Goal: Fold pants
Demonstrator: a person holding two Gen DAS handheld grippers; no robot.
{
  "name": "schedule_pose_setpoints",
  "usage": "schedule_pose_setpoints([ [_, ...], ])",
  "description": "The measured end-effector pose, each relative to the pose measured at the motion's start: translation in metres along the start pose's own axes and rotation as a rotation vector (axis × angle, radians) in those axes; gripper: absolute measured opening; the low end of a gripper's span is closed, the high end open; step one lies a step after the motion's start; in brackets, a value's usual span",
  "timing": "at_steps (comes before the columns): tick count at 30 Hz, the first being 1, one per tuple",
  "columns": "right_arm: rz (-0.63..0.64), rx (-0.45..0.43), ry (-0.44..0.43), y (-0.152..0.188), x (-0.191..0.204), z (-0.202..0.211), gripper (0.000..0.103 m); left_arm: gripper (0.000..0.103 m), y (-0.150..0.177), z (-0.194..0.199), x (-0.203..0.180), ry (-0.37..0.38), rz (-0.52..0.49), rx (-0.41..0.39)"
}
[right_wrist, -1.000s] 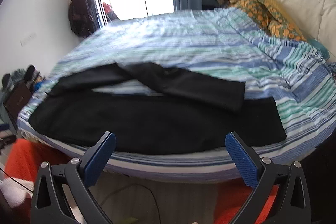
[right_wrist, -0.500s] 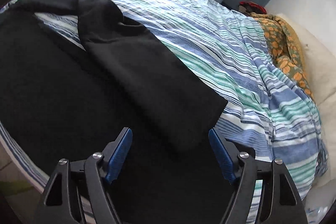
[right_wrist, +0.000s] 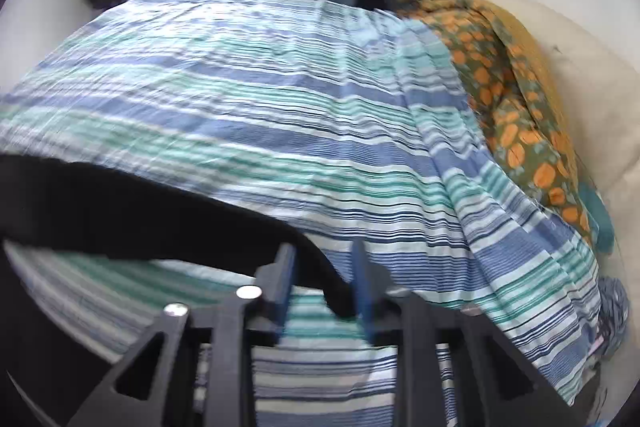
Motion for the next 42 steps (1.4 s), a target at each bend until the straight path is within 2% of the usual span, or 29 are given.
schedule_pose_setpoints([
  [2,-0.044,0.002,0.032,0.007,-0.014,-0.011,0.062,0.102,0.001,-0.006,0.002,0.001,0.01,0.01],
  [4,-0.094,-0.005,-0.023,0.024,-0.015,-0.022,0.062,0.102,0.002,-0.016,0.006,0.006,0.03,0.042],
  [7,-0.209,0.016,-0.212,0.062,0.004,-0.047,0.061,0.102,0.003,-0.036,0.004,0.014,0.036,0.094],
  [10,-0.401,0.001,-0.449,0.083,0.027,-0.073,0.055,0.102,0.002,-0.046,-0.003,0.009,0.005,0.117],
  [12,-0.54,-0.022,-0.546,0.082,0.037,-0.094,0.054,0.102,0.001,-0.052,-0.005,0.004,-0.002,0.127],
  [14,-0.634,-0.031,-0.604,0.076,0.046,-0.115,0.054,0.102,0.0,-0.06,-0.005,-0.004,0.002,0.143],
  [18,-0.71,0.001,-0.585,0.067,0.061,-0.155,0.051,0.102,-0.003,-0.072,-0.003,-0.026,0.016,0.181],
  [20,-0.783,-0.037,-0.591,0.064,0.057,-0.168,0.05,0.102,-0.006,-0.078,-0.001,-0.034,0.022,0.194],
  [22,-0.826,-0.044,-0.598,0.061,0.051,-0.174,0.032,0.102,-0.006,-0.082,-0.002,-0.038,0.023,0.207],
  [23,-0.821,-0.038,-0.587,0.059,0.046,-0.173,0.011,0.102,-0.008,-0.084,-0.002,-0.04,0.022,0.21],
  [26,-0.746,-0.053,-0.576,0.046,0.031,-0.139,0.01,0.102,-0.015,-0.081,-0.002,-0.038,0.018,0.19],
  [28,-0.724,-0.075,-0.604,0.046,0.016,-0.099,0.01,0.102,-0.017,-0.077,0.0,-0.025,0.029,0.17],
  [30,-0.684,-0.068,-0.592,0.062,0.006,-0.07,0.01,0.102,-0.016,-0.077,0.001,-0.012,0.043,0.174],
  [32,-0.596,0.033,-0.52,0.092,0.015,-0.067,0.01,0.102,-0.015,-0.081,0.001,-0.003,0.044,0.191],
  [34,-0.539,0.17,-0.492,0.126,0.032,-0.086,0.012,0.102,-0.02,-0.079,0.001,-0.001,0.04,0.187],
  [35,-0.529,0.203,-0.467,0.141,0.037,-0.089,0.018,0.102,-0.029,-0.075,0.003,0.007,0.036,0.17],
  [37,-0.53,0.155,-0.413,0.146,0.035,-0.082,0.028,0.102,-0.055,-0.066,0.01,0.009,0.045,0.109],
  [39,-0.471,0.111,-0.294,0.137,0.035,-0.066,0.046,0.102,-0.099,-0.056,0.022,0.003,0.078,0.019],
  [41,-0.408,0.032,-0.269,0.117,0.044,-0.044,0.047,0.102,-0.149,-0.05,0.032,0.01,0.112,-0.088],
  [42,-0.376,-0.006,-0.295,0.104,0.054,-0.033,0.047,0.102,-0.174,-0.049,0.036,0.007,0.123,-0.146],
])
Point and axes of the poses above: each gripper's, at about its wrist camera, not at the fingertips, and z roughly against the way its jaws point, x to its left, y to its underside, the point moved 5 cm from there along -z, roughly the way its jaws point, and after that the axes turned 11 degrees about z, right-handed, at the moved point
